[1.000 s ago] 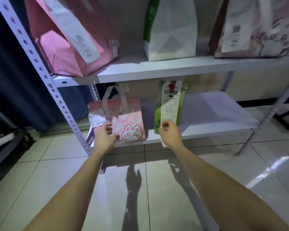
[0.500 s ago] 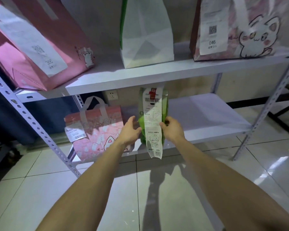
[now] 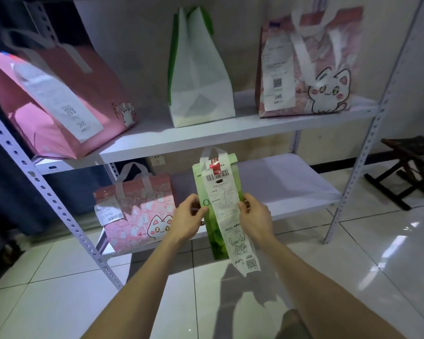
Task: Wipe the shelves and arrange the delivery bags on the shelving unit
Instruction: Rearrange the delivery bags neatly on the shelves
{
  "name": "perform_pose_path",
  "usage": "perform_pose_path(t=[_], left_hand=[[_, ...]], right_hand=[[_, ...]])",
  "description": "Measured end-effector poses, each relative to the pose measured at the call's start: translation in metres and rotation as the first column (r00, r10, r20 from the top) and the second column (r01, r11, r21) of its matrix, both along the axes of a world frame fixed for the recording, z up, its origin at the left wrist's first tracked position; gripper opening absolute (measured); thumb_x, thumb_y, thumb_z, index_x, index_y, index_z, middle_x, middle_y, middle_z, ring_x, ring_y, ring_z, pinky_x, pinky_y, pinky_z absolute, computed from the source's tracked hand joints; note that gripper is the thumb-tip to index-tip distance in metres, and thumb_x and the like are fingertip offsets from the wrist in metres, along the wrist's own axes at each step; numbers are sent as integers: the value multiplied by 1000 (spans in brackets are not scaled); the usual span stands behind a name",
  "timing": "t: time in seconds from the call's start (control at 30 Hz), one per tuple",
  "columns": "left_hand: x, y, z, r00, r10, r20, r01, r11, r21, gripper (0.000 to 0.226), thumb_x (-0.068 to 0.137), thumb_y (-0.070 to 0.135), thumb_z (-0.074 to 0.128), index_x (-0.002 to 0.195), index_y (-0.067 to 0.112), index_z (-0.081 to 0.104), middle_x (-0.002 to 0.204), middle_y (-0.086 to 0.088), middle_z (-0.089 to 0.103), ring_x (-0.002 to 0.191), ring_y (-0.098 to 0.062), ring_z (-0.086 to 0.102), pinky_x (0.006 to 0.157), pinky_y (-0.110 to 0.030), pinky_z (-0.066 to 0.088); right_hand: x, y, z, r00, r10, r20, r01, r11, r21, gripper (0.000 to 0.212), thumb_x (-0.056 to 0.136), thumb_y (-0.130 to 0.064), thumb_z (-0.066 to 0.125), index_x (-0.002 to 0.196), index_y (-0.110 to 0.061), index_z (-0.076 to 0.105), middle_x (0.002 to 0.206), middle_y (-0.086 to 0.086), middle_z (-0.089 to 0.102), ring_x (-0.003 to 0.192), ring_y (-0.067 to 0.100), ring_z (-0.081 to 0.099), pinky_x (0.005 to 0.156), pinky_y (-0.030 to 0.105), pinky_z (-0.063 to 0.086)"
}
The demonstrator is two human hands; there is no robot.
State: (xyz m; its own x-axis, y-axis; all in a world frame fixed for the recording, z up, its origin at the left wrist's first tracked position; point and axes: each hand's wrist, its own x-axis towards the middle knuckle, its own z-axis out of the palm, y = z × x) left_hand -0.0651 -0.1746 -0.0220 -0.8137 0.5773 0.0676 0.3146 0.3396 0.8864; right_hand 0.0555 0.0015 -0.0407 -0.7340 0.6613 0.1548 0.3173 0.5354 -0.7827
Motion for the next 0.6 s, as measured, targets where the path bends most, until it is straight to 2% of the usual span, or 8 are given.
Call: perform_pose_path(t=[0.1,0.2,0.33,0.43,0.5,0.6], left_hand=[[12,-4,17,1000,10,-17,-9,998,56,4,108,22,65,111,20,65,111,2,78,97,-19,78,72,-35,68],[20,-5,43,998,4,-57,3,993,116,5,108,24,65,110,20,66,107,4,77,92,-18,77,66,-33,67],[21,1,75,975,-22,-220,46,993,108,2,108,33,64,107,33,66,106,14,75,98,-11,74,74,-40,68],[20,11,96,954,-21,-299,59,991,118,4,108,39,63,105,37,65,103,20,74,99,-7,72,80,-45,66],[20,21,109,946,-5,-324,53,989,140,5,108,40,63,105,36,65,102,18,74,96,-8,72,82,-46,66],[22,36,127,941,22,-338,45,981,190,8,108,39,63,104,32,64,101,11,75,95,-14,73,81,-49,66]], right_hand=[[14,-7,15,1000,9,-30,-9,1000,10,14,110,-31,48,112,-31,62,94,-17,71,73,-3,64,53,12,40],[21,-8,36,996,15,-92,-14,1000,14,13,109,-32,49,112,-32,62,93,-18,70,77,-1,65,59,17,46],[31,0,65,983,33,-179,-28,999,28,12,108,-34,51,109,-32,63,93,-17,72,81,3,68,69,29,58],[41,9,92,974,39,-224,-33,999,29,13,109,-35,51,104,-29,62,91,-17,71,82,0,67,66,23,52],[46,17,111,961,24,-276,-20,1000,17,22,109,-38,50,97,-24,62,86,-14,69,78,2,66,65,24,49],[50,38,128,933,-42,-357,30,999,-39,36,108,-49,43,90,-24,62,80,-5,70,75,14,68,68,39,57]])
